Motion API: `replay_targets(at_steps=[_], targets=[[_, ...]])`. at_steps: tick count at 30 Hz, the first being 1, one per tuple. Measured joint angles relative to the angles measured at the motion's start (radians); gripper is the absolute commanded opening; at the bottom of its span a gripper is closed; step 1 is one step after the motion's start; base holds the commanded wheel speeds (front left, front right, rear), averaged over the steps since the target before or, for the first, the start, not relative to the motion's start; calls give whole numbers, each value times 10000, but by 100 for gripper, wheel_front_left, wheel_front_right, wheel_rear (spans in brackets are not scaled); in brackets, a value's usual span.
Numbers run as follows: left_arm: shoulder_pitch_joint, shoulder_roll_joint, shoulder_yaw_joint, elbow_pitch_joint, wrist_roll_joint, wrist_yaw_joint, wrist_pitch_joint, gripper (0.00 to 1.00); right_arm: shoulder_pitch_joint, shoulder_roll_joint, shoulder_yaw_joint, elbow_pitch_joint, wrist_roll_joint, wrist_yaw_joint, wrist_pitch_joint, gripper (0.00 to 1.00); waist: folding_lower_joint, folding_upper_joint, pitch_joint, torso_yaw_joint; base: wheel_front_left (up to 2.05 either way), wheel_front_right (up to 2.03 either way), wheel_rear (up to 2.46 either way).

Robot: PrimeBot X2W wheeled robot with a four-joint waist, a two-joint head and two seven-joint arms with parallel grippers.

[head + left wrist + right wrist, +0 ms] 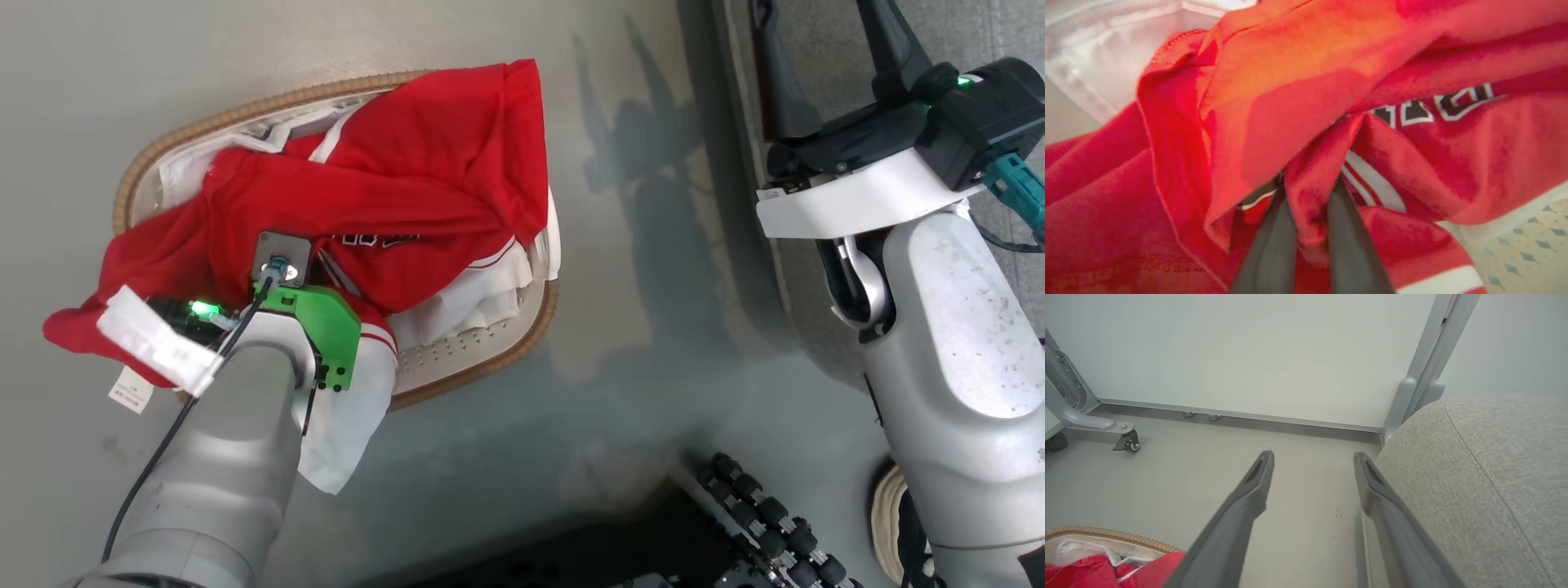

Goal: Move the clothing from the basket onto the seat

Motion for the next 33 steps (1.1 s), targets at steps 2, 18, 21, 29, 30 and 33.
replay_targets(at_steps=[2, 18, 21, 29, 30, 33], targets=[[143, -10, 140, -12, -188, -67, -238, 0, 68, 38, -17, 119, 2, 0, 0, 100, 0, 0, -177, 12, 0, 0, 0], [3384, 102, 798, -4245, -543, -598, -627, 0, 1836, 267, -221, 1287, 48, 0, 0, 100, -1, 0, -2864, 298, 0, 0, 0], [3925, 50, 1118, -5244, -708, -654, -629, 0, 2244, 272, -305, 1388, 31, 0, 0, 100, -1, 0, -3473, 398, 0, 0, 0], [4792, -113, 1379, -7436, -756, -915, -633, 0, 3469, 453, -593, 1613, -165, 0, 0, 100, -1, 1, -5059, 700, 0, 0, 0], [4841, -113, 1400, -7706, -798, -930, -646, 0, 3626, 476, -606, 1630, -207, 0, 0, 100, -1, 0, -5270, 739, 0, 0, 0], [4884, -125, 1283, -8437, -1043, -1001, -646, 0, 4041, 508, -627, 1687, -253, 0, -2, 100, -2, 0, -5830, 842, 0, 0, 0]])
